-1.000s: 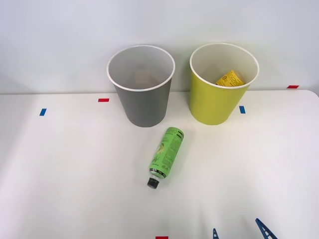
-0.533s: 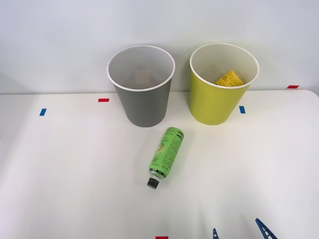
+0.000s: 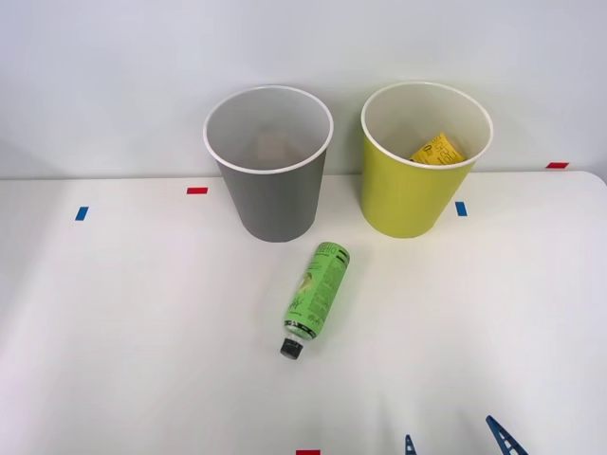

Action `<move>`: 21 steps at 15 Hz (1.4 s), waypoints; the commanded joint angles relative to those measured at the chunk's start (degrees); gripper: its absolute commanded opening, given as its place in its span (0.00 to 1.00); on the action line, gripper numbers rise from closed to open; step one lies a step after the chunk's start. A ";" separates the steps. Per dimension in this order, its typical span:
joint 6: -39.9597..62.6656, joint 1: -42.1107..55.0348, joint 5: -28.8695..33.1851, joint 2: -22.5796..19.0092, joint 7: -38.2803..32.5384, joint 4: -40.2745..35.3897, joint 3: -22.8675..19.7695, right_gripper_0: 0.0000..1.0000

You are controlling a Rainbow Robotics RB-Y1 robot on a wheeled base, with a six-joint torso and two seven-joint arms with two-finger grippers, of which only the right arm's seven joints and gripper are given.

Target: Put cans in the gray bin, plastic bottles in the light green bin

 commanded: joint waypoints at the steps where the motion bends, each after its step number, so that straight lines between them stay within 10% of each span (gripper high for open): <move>1: 0.00 0.00 0.00 0.00 0.00 0.00 0.00 1.00; 12: 1.32 -0.26 -0.26 0.35 0.26 0.88 -1.05 1.00; 21: 46.05 -7.21 -18.72 -4.31 -5.80 -24.61 -6.15 1.00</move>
